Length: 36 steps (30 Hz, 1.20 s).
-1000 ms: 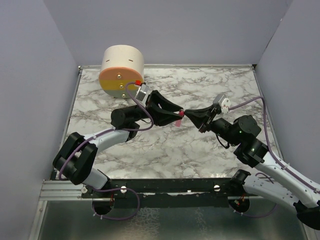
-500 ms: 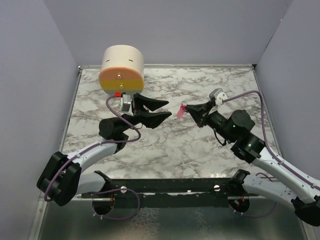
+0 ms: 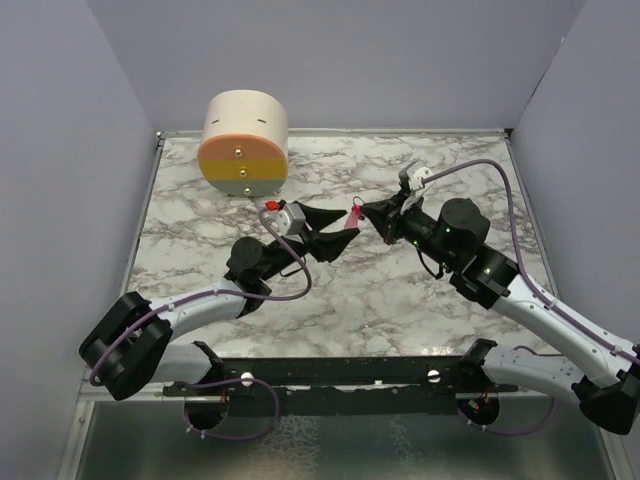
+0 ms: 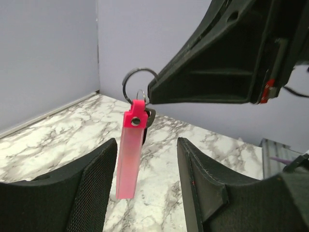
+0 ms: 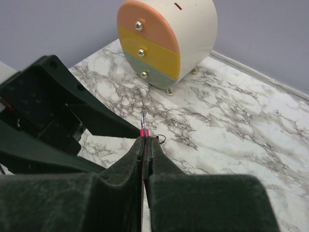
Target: Put the keys on the keyring
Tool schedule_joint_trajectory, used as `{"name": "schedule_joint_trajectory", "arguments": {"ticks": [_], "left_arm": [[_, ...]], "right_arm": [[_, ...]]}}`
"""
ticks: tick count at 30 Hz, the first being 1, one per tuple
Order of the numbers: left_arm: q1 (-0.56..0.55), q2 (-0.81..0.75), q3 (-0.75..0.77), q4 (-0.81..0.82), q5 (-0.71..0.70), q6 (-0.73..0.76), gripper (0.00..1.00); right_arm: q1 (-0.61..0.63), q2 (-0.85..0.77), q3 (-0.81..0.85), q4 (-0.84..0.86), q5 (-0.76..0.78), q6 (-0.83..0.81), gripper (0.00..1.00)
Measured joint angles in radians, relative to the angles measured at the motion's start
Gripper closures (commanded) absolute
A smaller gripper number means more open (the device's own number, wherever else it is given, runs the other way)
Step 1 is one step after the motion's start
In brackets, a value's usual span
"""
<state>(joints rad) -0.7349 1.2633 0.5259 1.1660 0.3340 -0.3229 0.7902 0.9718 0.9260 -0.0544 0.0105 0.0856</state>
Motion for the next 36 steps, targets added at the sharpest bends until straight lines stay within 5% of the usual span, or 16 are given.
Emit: {"name": "schedule_joint_trajectory", "arguments": {"ticks": [18,36], "left_arm": [[-0.085,0.166,-0.032,0.170,-0.253,0.202,0.39],[-0.101,0.285,-0.044,0.361,-0.273,0.241,0.40]], "right_arm": [[0.000,0.104,0.089,-0.134,-0.015,0.041,0.99],[0.000,0.130,0.102,-0.183,-0.076,0.087,0.99]]}}
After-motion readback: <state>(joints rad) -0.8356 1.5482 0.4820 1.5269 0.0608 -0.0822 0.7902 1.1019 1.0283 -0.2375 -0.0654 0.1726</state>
